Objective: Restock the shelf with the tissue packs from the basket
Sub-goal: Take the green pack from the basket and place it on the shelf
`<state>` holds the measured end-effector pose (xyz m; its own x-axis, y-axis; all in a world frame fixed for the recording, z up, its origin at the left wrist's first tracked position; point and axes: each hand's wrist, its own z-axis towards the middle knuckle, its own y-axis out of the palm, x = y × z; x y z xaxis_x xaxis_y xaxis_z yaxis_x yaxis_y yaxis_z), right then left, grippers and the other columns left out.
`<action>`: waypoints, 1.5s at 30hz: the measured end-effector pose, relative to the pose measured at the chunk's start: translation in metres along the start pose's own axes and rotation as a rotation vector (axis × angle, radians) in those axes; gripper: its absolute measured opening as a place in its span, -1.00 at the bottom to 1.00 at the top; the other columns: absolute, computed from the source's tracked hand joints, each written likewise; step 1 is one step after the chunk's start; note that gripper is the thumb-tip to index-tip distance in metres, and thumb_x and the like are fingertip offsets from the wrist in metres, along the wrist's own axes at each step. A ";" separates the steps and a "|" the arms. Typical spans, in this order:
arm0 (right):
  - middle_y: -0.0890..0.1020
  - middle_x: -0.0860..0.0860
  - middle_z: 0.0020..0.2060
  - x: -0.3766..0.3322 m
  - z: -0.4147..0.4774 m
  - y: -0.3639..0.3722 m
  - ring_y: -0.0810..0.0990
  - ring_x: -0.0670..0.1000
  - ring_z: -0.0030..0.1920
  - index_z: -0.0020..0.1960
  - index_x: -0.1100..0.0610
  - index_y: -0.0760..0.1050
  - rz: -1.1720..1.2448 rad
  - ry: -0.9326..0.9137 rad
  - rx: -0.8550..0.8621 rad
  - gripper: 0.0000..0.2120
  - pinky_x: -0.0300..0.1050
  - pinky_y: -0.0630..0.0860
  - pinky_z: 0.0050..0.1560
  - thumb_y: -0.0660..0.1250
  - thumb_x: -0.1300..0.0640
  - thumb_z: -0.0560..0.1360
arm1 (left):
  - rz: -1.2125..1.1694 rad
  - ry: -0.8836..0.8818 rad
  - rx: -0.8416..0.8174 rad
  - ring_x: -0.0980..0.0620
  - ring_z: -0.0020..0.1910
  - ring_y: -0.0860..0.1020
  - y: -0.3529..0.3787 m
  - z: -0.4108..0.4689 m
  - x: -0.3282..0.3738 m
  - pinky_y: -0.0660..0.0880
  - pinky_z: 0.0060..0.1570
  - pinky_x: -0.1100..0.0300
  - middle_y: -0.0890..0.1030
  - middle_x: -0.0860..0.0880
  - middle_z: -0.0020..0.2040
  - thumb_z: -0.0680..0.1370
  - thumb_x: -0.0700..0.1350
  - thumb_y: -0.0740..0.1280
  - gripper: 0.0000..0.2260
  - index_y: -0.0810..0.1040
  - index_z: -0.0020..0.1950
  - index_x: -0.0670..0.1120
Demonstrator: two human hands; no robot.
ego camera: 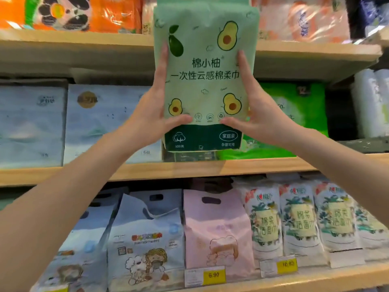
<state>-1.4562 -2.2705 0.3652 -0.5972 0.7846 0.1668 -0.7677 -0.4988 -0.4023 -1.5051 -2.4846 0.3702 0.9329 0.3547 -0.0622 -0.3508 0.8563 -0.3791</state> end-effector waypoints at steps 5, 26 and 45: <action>-0.05 0.05 0.52 0.026 0.023 0.018 0.03 -0.03 0.50 0.48 0.11 -0.29 -0.055 -0.016 0.048 -0.01 -0.08 0.08 0.46 0.41 0.19 0.39 | 0.038 0.039 0.018 0.08 0.42 0.28 0.014 0.021 -0.035 0.31 0.28 0.30 0.12 -0.02 0.53 0.44 -0.18 0.40 -0.01 -0.40 0.46 -0.05; 0.26 0.05 0.43 0.110 0.033 0.091 0.40 0.05 0.30 0.44 -0.15 -0.37 0.105 0.177 -0.219 0.13 0.00 0.39 0.32 0.48 0.18 0.32 | 0.207 -0.268 -0.218 -0.02 0.25 0.48 0.063 0.033 -0.113 0.32 0.22 0.27 0.26 0.02 0.48 0.33 -0.06 0.50 0.11 -0.38 0.44 0.17; 0.47 0.25 0.22 0.133 0.063 0.114 0.53 0.16 0.00 0.36 -0.02 -0.57 -0.147 0.331 -0.497 0.17 0.02 0.45 0.15 0.45 0.08 0.37 | 0.262 -0.484 -0.350 -0.07 0.45 0.23 0.078 0.052 -0.147 0.17 0.24 0.25 0.08 -0.06 0.54 0.37 -0.05 0.49 0.11 -0.44 0.43 0.11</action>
<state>-1.6378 -2.2465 0.3980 -0.3281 0.9446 -0.0044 -0.5886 -0.2081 -0.7812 -1.6733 -2.4503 0.3982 0.6494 0.7342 0.1982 -0.4385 0.5745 -0.6911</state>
